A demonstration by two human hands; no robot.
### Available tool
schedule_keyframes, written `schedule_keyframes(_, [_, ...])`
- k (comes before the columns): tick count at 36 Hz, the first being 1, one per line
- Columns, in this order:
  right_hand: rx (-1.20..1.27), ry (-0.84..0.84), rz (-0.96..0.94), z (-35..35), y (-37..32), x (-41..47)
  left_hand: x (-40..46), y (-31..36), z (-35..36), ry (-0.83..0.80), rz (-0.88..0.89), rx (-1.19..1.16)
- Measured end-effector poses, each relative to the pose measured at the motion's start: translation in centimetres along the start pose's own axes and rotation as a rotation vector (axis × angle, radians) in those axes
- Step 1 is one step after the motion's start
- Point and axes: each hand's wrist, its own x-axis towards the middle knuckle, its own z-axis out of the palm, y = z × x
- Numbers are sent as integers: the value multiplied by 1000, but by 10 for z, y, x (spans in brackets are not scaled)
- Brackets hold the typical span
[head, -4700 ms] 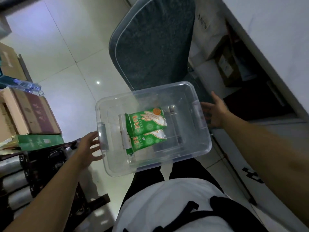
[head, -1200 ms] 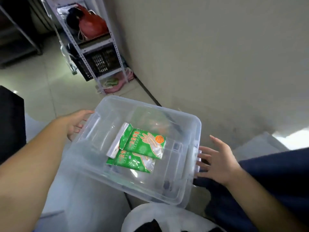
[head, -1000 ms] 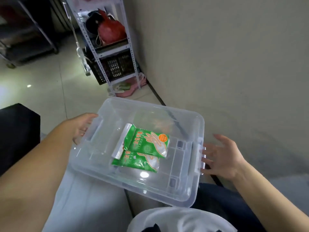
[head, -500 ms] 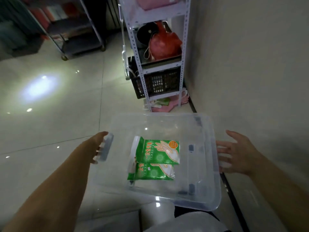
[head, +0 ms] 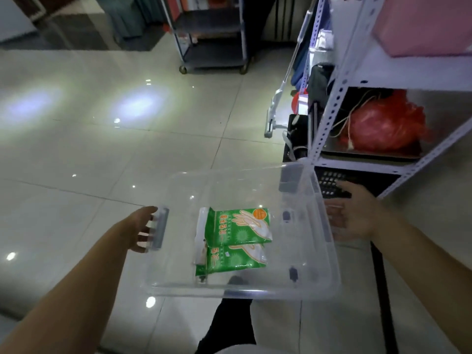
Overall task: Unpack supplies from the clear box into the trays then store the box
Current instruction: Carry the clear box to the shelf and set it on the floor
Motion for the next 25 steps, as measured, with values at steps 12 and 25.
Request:
schedule_keyframes(12, [-103,56,-92,181,-221,101,137,242,-120,-27,53,-40])
schedule_keyframes(25, [120,146,-161,219,-444,276,264,585,-107,-99,182,48])
